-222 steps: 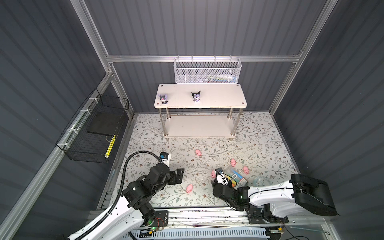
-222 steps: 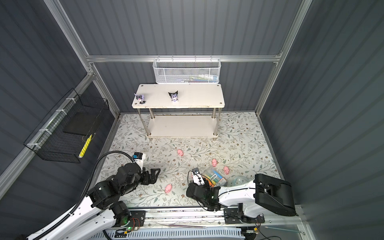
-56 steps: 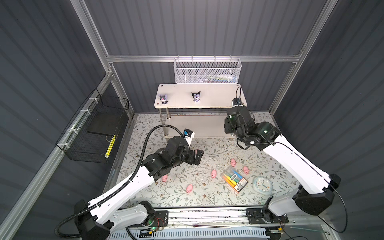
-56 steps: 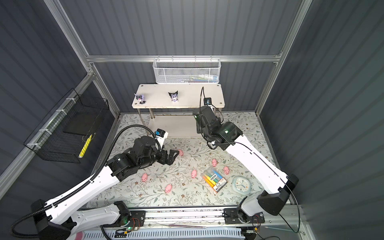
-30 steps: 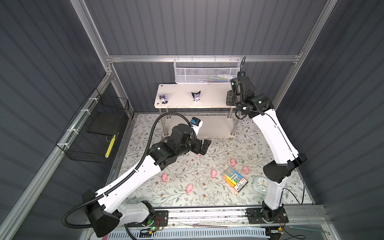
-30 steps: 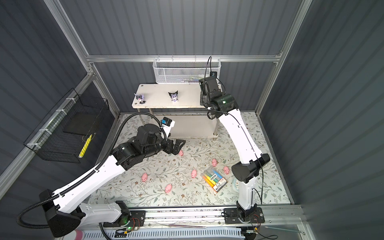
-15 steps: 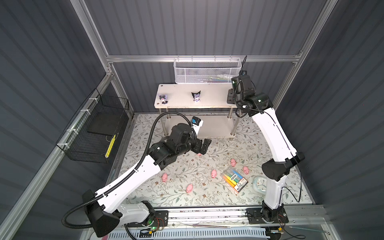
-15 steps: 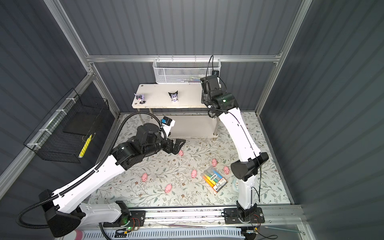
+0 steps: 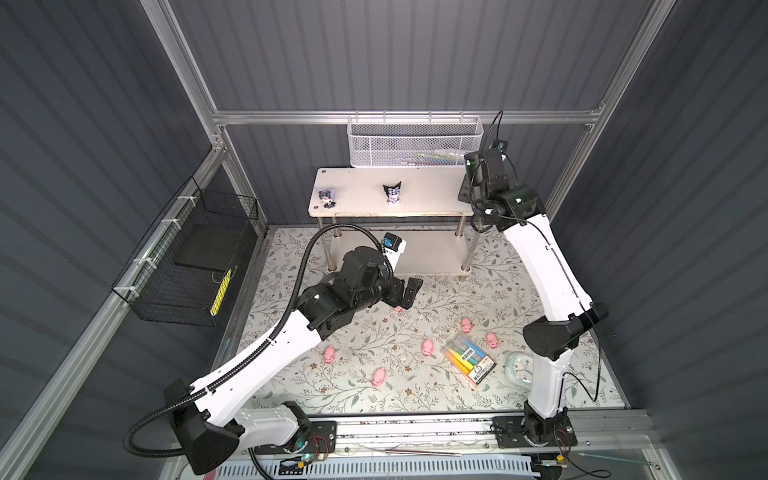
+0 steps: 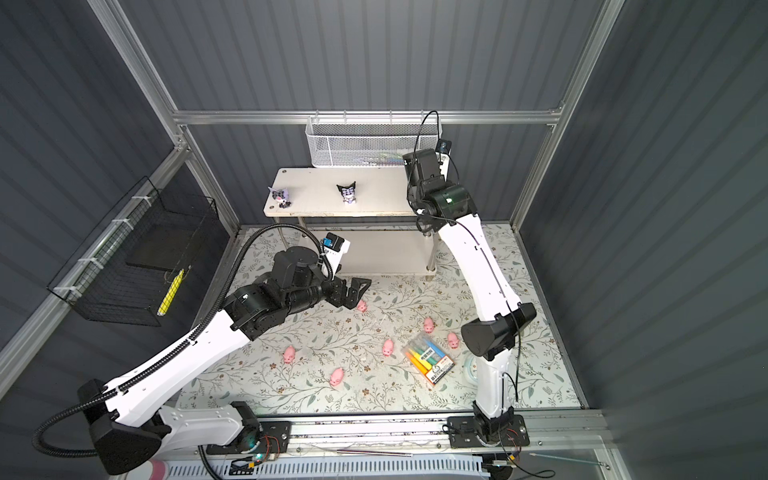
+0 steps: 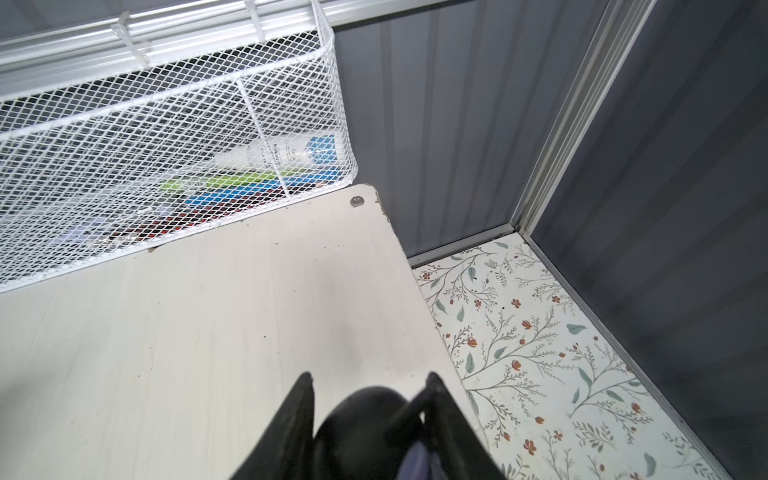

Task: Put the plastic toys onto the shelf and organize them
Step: 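Move the held black figurine over the shelf's far corner with the right gripper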

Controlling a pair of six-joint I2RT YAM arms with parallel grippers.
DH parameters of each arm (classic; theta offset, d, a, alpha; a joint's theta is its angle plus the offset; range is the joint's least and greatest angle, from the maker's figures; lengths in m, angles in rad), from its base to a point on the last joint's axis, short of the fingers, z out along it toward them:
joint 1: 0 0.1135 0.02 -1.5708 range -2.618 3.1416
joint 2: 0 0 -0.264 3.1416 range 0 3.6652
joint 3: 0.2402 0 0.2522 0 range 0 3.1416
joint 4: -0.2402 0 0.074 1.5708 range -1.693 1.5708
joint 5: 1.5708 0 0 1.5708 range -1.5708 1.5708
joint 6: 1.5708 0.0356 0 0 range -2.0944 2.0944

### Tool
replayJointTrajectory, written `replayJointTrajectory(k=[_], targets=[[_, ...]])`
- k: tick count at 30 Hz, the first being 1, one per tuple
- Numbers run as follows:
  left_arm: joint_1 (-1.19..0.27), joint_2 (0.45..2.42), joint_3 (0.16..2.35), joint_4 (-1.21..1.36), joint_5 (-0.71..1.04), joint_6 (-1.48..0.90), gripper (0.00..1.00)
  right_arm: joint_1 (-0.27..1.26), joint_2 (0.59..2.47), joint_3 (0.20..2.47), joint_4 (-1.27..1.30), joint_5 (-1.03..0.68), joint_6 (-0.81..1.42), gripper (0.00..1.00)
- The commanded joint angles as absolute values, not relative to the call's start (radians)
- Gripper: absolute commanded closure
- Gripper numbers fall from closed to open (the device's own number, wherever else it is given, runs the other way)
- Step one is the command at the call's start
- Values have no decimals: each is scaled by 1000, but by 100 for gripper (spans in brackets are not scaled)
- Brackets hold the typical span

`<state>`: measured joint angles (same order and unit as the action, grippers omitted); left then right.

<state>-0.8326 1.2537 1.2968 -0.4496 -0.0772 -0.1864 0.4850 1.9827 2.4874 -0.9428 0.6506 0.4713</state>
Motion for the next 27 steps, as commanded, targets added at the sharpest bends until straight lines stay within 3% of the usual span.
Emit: replayJointTrajectory(k=[1,27], targets=[[-837,1222,1317,-472,-79,-161,0,482,2013,2486,-933,671,512,72],[-837,1173,1276,-475,-94,-160,0,487,2052,2542,-966,631,533,69]])
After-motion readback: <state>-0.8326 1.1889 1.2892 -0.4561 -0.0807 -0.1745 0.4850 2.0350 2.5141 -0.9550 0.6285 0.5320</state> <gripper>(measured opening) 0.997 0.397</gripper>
